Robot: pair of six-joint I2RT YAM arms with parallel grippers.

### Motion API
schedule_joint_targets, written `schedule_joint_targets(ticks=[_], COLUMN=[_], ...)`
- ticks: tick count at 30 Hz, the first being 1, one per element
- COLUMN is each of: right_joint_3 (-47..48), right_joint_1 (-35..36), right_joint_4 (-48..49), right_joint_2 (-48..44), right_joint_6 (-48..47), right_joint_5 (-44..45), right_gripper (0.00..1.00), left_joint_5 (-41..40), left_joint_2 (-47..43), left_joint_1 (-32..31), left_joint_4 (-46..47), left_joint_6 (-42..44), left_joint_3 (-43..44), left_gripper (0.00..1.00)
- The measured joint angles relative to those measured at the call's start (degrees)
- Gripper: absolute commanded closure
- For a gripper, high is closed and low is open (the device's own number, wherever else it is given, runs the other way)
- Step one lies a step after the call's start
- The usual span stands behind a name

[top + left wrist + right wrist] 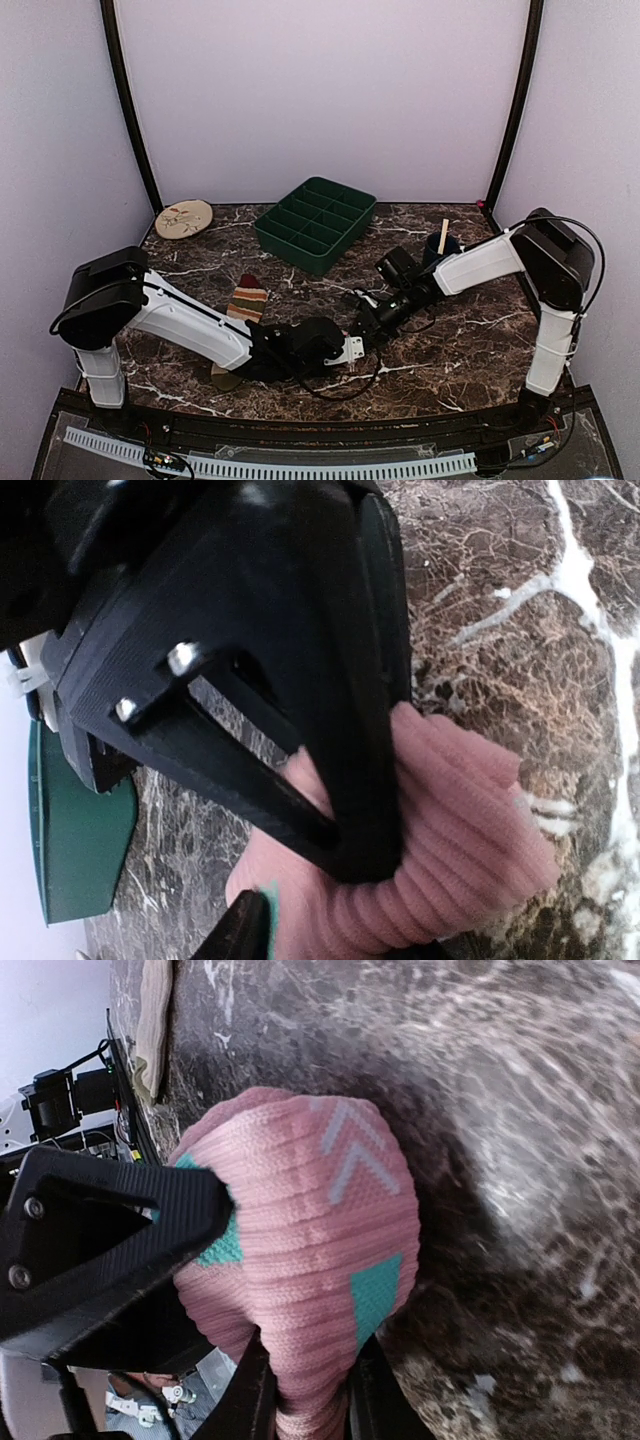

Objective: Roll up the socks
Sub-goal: Roll the sock at the center of the board.

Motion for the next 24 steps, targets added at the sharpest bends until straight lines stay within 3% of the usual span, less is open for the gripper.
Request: schedule_joint_targets(ticks=[10, 24], right_joint_3=[1.31, 1.6], right_joint_1=[3.04, 4.17], right_joint_4=[1.18, 0.98], right_joint_2=[1.05, 0.26], right_joint_6=[0.22, -0.24], right_joint_5=[0.81, 4.81], right_gripper=[1.0, 1.0], left_joint_5=[5.99, 12.85], left_joint_2=[-5.42, -12.85], left_joint_1=[0.61, 0.61], left_joint_4=[-12.92, -24.15], left_joint_6=[-15.39, -25.11], left_joint_3=[0.09, 0.11], left_gripper=[0.5, 0.48])
